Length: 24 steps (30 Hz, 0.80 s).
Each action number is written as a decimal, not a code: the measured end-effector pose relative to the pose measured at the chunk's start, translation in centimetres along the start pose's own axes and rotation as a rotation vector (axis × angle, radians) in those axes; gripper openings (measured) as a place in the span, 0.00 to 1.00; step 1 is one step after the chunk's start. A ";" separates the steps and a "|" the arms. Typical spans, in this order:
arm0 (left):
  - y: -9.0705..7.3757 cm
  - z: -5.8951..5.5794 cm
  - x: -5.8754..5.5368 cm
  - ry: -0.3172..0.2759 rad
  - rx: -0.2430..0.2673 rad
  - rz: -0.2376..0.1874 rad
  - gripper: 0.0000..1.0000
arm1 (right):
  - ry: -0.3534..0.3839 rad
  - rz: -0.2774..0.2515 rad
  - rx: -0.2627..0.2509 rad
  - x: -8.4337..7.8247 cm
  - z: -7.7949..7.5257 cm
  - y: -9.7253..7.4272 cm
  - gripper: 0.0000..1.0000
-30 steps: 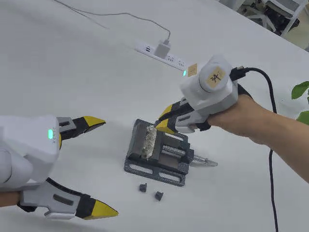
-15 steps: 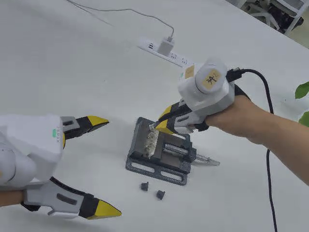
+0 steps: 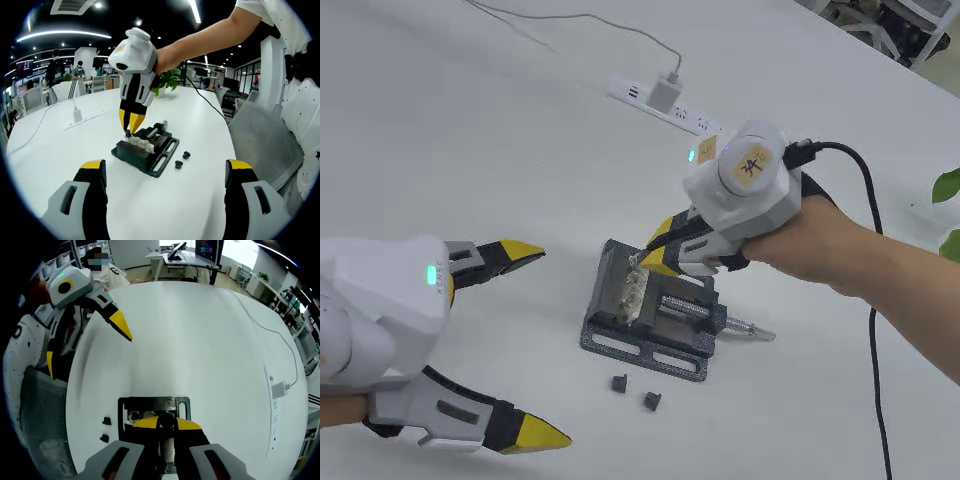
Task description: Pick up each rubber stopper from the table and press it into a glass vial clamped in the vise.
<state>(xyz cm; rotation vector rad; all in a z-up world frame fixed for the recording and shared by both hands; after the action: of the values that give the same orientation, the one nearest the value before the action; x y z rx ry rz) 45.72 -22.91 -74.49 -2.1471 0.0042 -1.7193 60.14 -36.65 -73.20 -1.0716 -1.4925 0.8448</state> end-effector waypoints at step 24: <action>0.5 -0.1 0.4 0.002 -0.007 -0.008 0.98 | -0.110 0.090 -0.025 0.6 0.1 0.3 0.07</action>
<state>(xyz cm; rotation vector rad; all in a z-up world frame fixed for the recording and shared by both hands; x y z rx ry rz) 45.81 -23.48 -74.25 -2.1530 0.0030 -1.7286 60.05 -35.94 -73.30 -1.1326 -1.5594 0.9637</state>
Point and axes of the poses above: the centre of the closed fingertips' face, and the gripper's own axes: y roughly forward along the fingers, z roughly to its left, x roughly out of its top, the point moved 8 cm from there along -y, roughly backward along the fingers, and after that the axes turned 12 degrees about -x, right-handed, at the moved point
